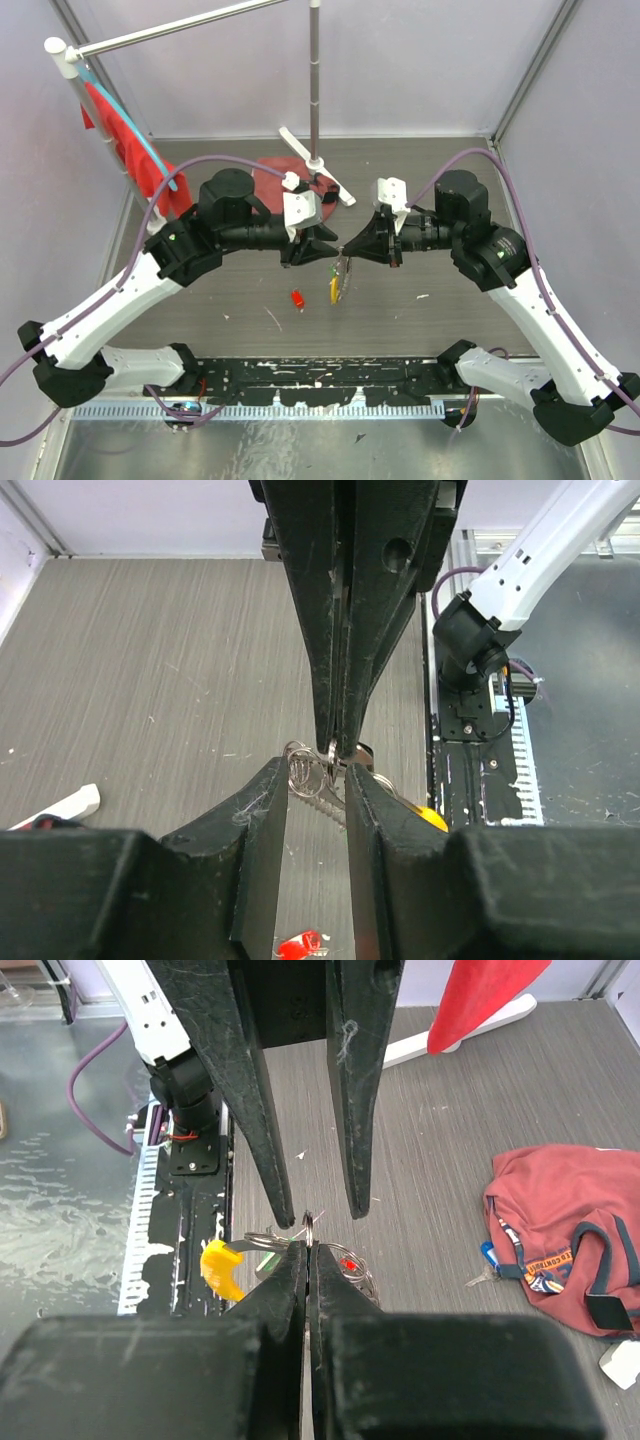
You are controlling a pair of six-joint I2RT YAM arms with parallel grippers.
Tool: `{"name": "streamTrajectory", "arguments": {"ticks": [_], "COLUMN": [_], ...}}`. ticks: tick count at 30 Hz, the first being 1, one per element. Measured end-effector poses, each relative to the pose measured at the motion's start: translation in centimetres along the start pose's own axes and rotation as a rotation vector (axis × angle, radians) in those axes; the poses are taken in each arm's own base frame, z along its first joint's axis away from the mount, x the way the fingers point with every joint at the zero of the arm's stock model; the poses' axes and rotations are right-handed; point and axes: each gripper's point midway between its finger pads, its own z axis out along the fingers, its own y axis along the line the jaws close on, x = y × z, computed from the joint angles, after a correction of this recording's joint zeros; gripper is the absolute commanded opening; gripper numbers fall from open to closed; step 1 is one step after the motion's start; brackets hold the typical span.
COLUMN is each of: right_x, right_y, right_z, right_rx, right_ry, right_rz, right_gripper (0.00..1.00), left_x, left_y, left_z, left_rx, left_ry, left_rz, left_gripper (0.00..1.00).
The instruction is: Put the keys on the keyring
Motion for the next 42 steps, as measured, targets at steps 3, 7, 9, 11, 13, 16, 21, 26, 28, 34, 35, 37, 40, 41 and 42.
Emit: {"name": "streamTrajectory", "arguments": {"ticks": [3, 7, 9, 11, 13, 16, 21, 26, 28, 34, 35, 37, 40, 41, 42], "right_x": [0.0, 0.1, 0.2, 0.3, 0.4, 0.4, 0.4, 0.6, 0.6, 0.7, 0.7, 0.9, 1.2, 1.3, 1.3], "right_y": [0.1, 0.0, 0.0, 0.0, 0.0, 0.0, 0.0, -0.2, -0.2, -0.1, -0.1, -0.2, -0.4, -0.4, -0.4], "right_z": [0.0, 0.0, 0.0, 0.1, 0.1, 0.1, 0.1, 0.3, 0.3, 0.4, 0.4, 0.5, 0.5, 0.5, 0.5], "right_rx": [-0.004, -0.001, 0.001, 0.000, -0.001, -0.001, -0.001, -0.002, -0.003, -0.008, -0.008, -0.004, 0.005, 0.007, 0.008], "right_ry": [0.000, 0.003, 0.008, 0.012, 0.014, 0.014, 0.014, 0.019, 0.021, 0.022, 0.023, 0.031, 0.041, 0.045, 0.047], "right_rz": [-0.004, -0.006, -0.002, 0.000, 0.002, 0.003, 0.003, 0.009, 0.011, 0.012, 0.012, 0.019, 0.027, 0.030, 0.032], "right_gripper": [0.01, 0.01, 0.01, 0.01, 0.01, 0.01, 0.01, 0.01, 0.01, 0.01, 0.01, 0.01, 0.01, 0.01, 0.01], "left_x": [0.0, 0.1, 0.2, 0.4, 0.5, 0.6, 0.8, 1.1, 1.2, 1.4, 1.5, 1.9, 2.4, 2.5, 2.5], "left_y": [0.2, 0.3, 0.3, 0.2, 0.1, 0.1, 0.0, -0.1, -0.1, 0.0, 0.0, 0.1, 0.2, 0.3, 0.3], "left_z": [0.3, 0.8, 0.8, 0.8, 0.8, 0.8, 0.6, 0.5, 0.5, 0.7, 0.8, 1.1, 1.5, 1.5, 1.6], "left_rx": [0.006, 0.020, 0.026, 0.033, 0.039, 0.045, 0.051, 0.055, 0.056, 0.057, 0.058, 0.061, 0.065, 0.066, 0.066], "left_ry": [0.013, 0.029, 0.040, 0.049, 0.059, 0.071, 0.086, 0.098, 0.102, 0.106, 0.110, 0.120, 0.137, 0.140, 0.142], "left_rz": [-0.001, 0.002, 0.002, 0.004, 0.005, 0.011, 0.017, 0.023, 0.022, 0.019, 0.017, 0.009, -0.003, -0.005, -0.007], "left_gripper": [0.33, 0.29, 0.27, 0.25, 0.25, 0.26, 0.19, 0.18, 0.20, 0.21, 0.21, 0.21, 0.20, 0.15, 0.10]}}
